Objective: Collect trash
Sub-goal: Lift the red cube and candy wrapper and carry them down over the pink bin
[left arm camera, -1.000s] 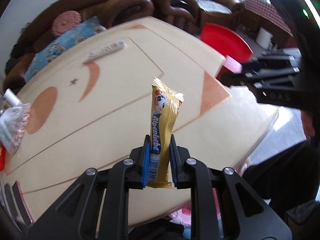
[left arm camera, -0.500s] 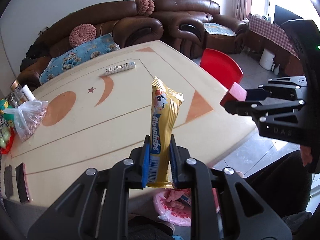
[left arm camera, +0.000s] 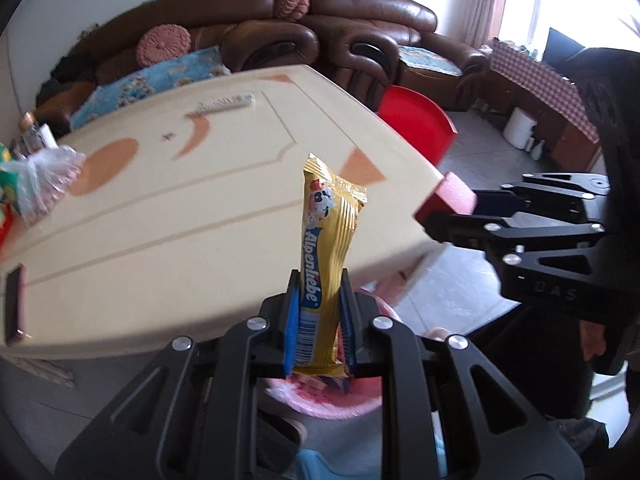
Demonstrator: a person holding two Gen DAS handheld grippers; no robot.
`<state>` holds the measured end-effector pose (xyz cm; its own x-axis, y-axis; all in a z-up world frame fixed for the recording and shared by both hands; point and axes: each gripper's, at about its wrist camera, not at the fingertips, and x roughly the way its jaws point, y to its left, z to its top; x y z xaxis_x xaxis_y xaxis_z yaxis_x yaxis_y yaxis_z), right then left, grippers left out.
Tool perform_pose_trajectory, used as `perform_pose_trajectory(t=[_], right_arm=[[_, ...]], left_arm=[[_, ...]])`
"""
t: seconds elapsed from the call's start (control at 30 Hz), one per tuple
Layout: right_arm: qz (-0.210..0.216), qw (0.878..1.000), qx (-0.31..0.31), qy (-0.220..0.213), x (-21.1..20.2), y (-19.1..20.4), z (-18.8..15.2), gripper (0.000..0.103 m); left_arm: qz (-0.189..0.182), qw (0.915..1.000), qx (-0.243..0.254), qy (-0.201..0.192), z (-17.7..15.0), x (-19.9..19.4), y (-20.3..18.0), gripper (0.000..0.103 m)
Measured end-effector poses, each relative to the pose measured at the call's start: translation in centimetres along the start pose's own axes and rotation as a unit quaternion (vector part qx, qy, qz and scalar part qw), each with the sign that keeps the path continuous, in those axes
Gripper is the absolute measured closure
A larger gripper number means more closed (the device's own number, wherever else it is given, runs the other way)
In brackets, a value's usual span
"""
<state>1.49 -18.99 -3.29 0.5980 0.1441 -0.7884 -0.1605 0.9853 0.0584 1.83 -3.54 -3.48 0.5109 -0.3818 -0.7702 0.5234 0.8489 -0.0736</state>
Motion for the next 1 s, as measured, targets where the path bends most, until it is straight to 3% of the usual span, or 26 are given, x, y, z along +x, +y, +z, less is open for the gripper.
perform_pose_trajectory(t=[0.33,1.0], right_arm=[[0.021,0.999,0.043,0.026,2.6,-0.3,-3.8,0.072],[0.046,0.989,0.078,0.113,11.2,0.1,-10.8,0.072]], left_arm=[[-0.019,0.9986,-0.033,0.036,-3.1,3.2,0.4,0.084],[-0.039,0.9907,-0.021,0.129,-9.4,10.5,-1.3,0.084]])
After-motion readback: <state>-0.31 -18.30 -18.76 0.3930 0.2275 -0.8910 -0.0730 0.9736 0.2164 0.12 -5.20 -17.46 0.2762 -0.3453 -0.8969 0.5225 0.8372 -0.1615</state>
